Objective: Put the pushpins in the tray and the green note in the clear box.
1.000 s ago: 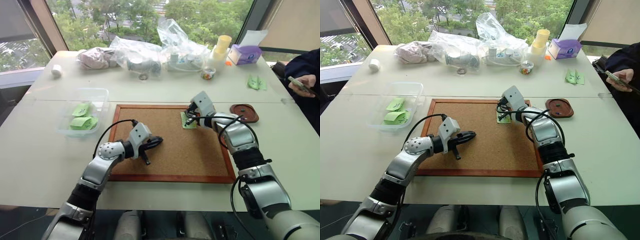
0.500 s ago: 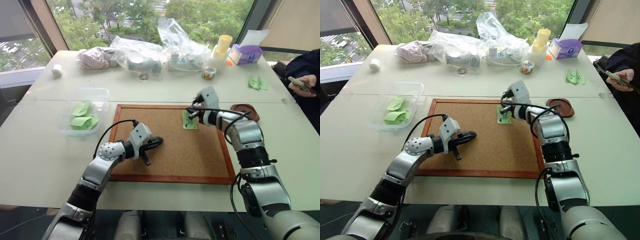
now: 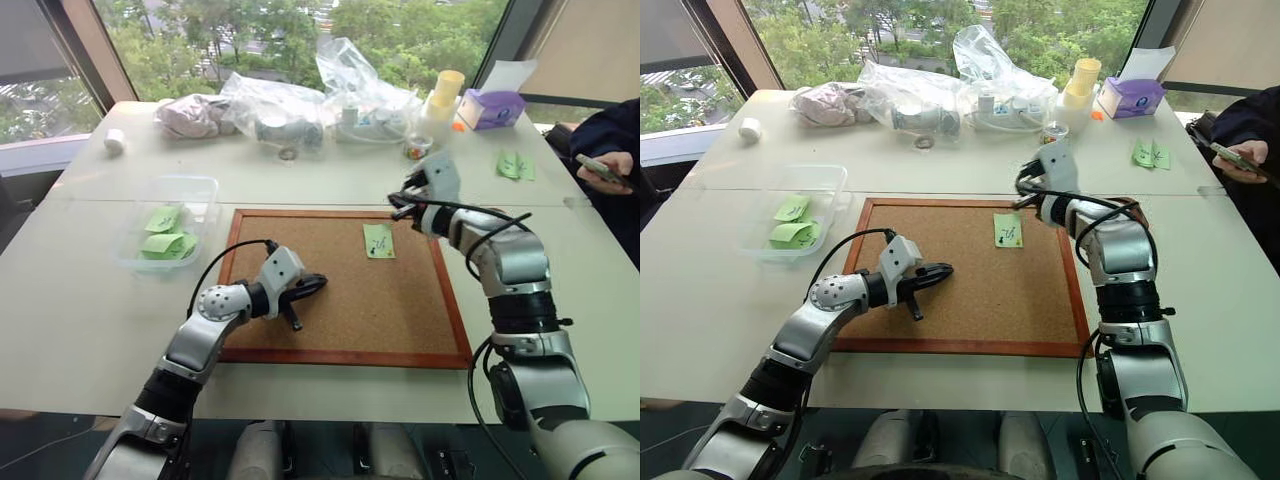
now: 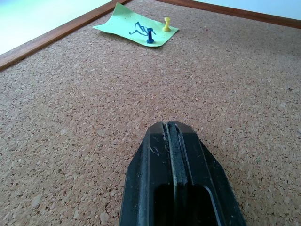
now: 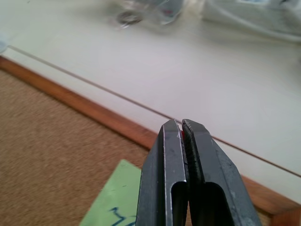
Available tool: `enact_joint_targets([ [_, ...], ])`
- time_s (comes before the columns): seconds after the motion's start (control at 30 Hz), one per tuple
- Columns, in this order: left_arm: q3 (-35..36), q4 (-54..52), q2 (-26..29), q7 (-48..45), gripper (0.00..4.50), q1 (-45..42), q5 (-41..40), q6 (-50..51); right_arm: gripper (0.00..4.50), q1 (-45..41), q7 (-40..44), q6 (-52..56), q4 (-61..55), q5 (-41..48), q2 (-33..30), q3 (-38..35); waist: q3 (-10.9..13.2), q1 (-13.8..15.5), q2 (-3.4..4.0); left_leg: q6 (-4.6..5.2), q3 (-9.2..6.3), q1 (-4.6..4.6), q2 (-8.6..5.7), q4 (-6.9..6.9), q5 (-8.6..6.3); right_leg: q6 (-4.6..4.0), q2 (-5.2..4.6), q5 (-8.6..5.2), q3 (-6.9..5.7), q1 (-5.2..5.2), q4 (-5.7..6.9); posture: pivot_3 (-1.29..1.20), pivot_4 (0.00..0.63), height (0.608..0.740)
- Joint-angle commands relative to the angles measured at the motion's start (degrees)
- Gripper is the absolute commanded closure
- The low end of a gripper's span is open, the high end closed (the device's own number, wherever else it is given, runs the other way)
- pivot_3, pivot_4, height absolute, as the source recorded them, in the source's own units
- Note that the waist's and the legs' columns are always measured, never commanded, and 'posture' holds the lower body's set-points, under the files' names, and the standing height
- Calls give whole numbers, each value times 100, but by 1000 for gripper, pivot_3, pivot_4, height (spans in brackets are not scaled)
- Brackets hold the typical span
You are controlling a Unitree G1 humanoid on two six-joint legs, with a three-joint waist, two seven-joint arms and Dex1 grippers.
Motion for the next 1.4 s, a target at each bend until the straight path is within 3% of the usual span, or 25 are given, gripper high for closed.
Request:
enact_joint_targets([
  [0.03, -125, 246, 74, -16, 4500, 214, 168, 247, 4435, 26, -991, -19, -434, -78, -51, -872, 0, -4, 0, 0, 0, 0, 0, 0, 0, 0, 0, 0, 0, 0, 0, 0, 150, 740],
  [0.4, -59, 240, 57, -42, 4500, 198, 139, 251, 4435, 275, -2507, 753, -513, 463, 594, -2351, -6, -13, 10, -2, 9, 11, 1, -15, 1, 0, 0, 0, 7, 1, -1, 0, 150, 740],
  [0.77, -25, 174, 68, -11, 4500, 253, 124, 291, 4435, -95, -2756, 436, 426, 758, 439, -2651, -6, -24, 11, -1, 13, 15, 0, -21, 1, 0, 0, 0, 11, 1, -5, 0, 150, 740],
  [0.87, -24, 139, 65, 8, 4500, 278, 123, 304, 3516, -142, -2758, 333, 586, 799, 399, -2611, -6, -24, 11, -1, 13, 15, 0, -26, 1, 0, 0, 0, 11, 1, -8, 0, 150, 740],
  [1.1, -6, 89, 77, 28, 4500, 309, 121, 333, 41, -199, -2723, 205, 694, 826, 309, -2436, -6, -24, 11, -7, 20, 24, -1, -54, 5, 0, 0, 0, 14, 2, -25, 0, 150, 740],
  [1.4, 6, 48, 68, 28, 4500, 303, 109, 364, 41, 162, -2899, 205, 715, 388, 98, -1909, -6, -24, 11, -9, 21, 29, 0, -64, 6, 0, 1, 0, 15, 4, -34, 0, 150, 740],
])
